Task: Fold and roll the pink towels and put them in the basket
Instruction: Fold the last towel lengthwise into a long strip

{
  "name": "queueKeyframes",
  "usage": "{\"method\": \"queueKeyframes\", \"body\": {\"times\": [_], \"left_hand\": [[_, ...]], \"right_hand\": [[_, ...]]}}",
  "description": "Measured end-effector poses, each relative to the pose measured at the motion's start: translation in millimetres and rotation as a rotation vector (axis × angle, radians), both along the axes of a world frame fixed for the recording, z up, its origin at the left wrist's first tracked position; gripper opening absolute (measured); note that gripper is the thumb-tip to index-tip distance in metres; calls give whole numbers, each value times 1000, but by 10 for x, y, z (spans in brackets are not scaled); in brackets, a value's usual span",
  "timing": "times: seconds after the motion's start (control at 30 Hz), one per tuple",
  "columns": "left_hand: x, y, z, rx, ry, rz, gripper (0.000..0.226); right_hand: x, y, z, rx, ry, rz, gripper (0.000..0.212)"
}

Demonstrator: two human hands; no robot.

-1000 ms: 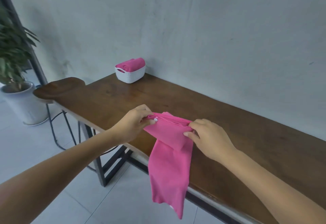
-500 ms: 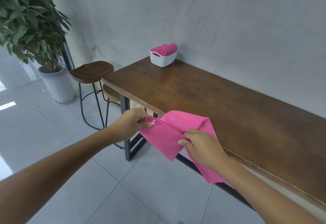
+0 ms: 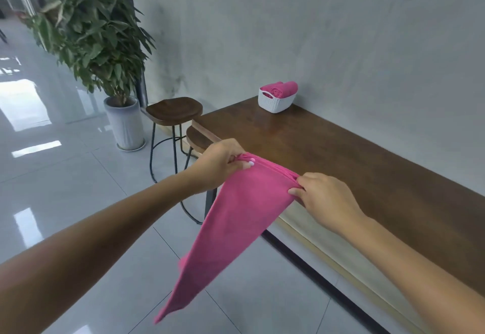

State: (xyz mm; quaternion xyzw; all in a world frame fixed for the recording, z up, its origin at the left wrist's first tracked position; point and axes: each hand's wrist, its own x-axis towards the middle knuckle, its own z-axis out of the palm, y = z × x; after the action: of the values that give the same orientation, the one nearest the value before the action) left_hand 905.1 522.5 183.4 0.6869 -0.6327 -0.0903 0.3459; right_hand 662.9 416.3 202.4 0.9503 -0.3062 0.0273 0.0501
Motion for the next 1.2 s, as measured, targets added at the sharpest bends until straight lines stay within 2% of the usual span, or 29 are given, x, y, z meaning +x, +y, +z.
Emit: {"method": "queueKeyframes", "body": {"times": [0.13, 0.33, 0.47, 0.6, 0.87, 1.0, 1.2], "left_hand": [[59, -7, 130, -70, -39, 12, 29], [79, 58, 288, -104, -105, -7, 17], [118, 141, 245, -98, -104, 13, 11], [168, 212, 172, -115, -46, 64, 14], [91, 176, 111, -119, -45, -8, 16], [-44, 30, 123, -171, -49, -73, 9], [-271, -305, 101, -216, -106, -148, 10]], "right_hand": [[41, 9, -42, 38, -76, -18, 34], [118, 42, -25, 150, -199, -14, 29], [160, 96, 2, 137, -275, -8, 35], [175, 167, 89, 131, -355, -28, 29], [26, 222, 157, 18, -337, -31, 29], [-138, 198, 205, -37, -323, -87, 29], [-424, 173, 210, -66, -284, -180, 31]]}}
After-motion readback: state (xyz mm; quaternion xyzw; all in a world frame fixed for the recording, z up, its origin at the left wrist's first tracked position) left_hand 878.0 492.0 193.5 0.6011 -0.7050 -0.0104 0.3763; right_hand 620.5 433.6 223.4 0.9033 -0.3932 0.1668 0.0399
